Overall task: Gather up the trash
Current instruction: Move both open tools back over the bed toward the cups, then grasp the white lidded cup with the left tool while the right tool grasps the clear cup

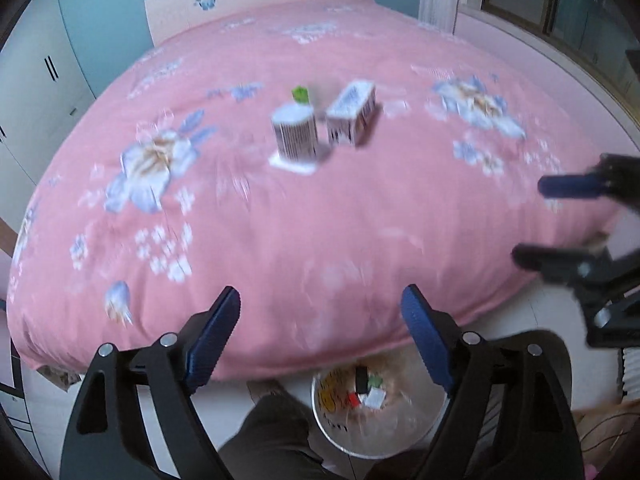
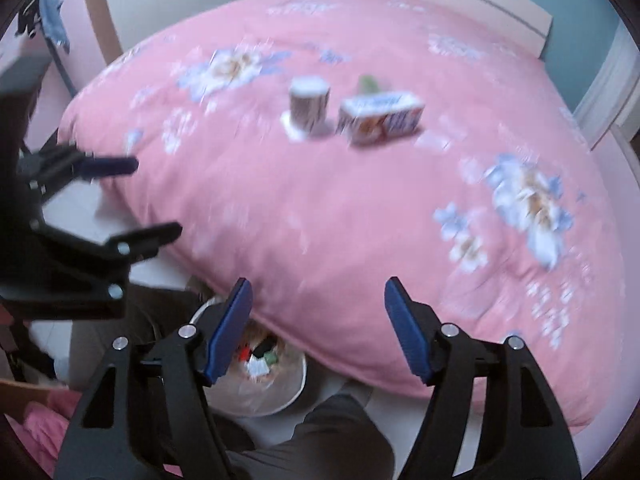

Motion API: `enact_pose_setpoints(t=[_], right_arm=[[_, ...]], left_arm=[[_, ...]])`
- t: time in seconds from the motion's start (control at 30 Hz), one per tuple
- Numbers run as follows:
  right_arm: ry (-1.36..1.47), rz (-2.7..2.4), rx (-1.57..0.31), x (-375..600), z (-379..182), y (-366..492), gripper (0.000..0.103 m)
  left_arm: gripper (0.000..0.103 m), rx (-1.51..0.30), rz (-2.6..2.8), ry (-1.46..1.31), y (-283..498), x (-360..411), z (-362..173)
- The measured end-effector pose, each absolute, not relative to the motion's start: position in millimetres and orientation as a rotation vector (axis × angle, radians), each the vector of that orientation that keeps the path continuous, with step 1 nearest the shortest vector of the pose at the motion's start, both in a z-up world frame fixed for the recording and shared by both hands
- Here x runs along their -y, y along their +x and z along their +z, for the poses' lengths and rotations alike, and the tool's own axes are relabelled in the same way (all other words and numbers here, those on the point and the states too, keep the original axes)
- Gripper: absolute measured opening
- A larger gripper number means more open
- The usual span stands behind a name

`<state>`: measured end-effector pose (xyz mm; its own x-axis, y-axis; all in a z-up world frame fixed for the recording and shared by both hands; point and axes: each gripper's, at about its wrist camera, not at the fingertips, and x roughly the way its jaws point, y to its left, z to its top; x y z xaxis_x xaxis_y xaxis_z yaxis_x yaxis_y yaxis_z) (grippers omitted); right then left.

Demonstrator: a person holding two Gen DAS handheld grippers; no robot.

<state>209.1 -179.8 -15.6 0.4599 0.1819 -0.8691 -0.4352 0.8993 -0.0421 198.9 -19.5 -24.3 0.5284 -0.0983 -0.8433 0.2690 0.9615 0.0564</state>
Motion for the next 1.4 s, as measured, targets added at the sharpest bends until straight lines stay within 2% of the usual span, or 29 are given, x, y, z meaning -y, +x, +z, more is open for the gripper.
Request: enact_pose_setpoints(t=[0.3, 0.63, 0.83, 1.13, 1.27, 1.4], right_arm=[[-0.25, 0.275, -0.992, 176, 33, 279, 0.071], [-0.324, 0.338, -0.971, 149, 38, 359, 0.071], [-0.378, 0.426, -0.99, 122, 20, 410, 0.071], [-0.268, 0.461, -1.145, 113, -44, 497, 0.071], [-0.247, 0.467, -1.199, 114, -75, 518, 0.06], [-0.262, 0.464, -1.211, 113, -90, 527, 0.06]], left_arm=[[0.086, -0.952, -0.22, 0.242, 248, 24, -16], [0.086, -0.978, -0.22, 0.219, 310, 19, -34], [0.086, -0.962, -0.253, 0.199, 345, 20, -46], [0.086, -0.945, -0.317, 0.158, 384, 22, -74], [0.086, -0.941, -0.346, 0.138, 395, 23, -88], [0.086, -0.949, -0.37, 0.125, 404, 24, -98]])
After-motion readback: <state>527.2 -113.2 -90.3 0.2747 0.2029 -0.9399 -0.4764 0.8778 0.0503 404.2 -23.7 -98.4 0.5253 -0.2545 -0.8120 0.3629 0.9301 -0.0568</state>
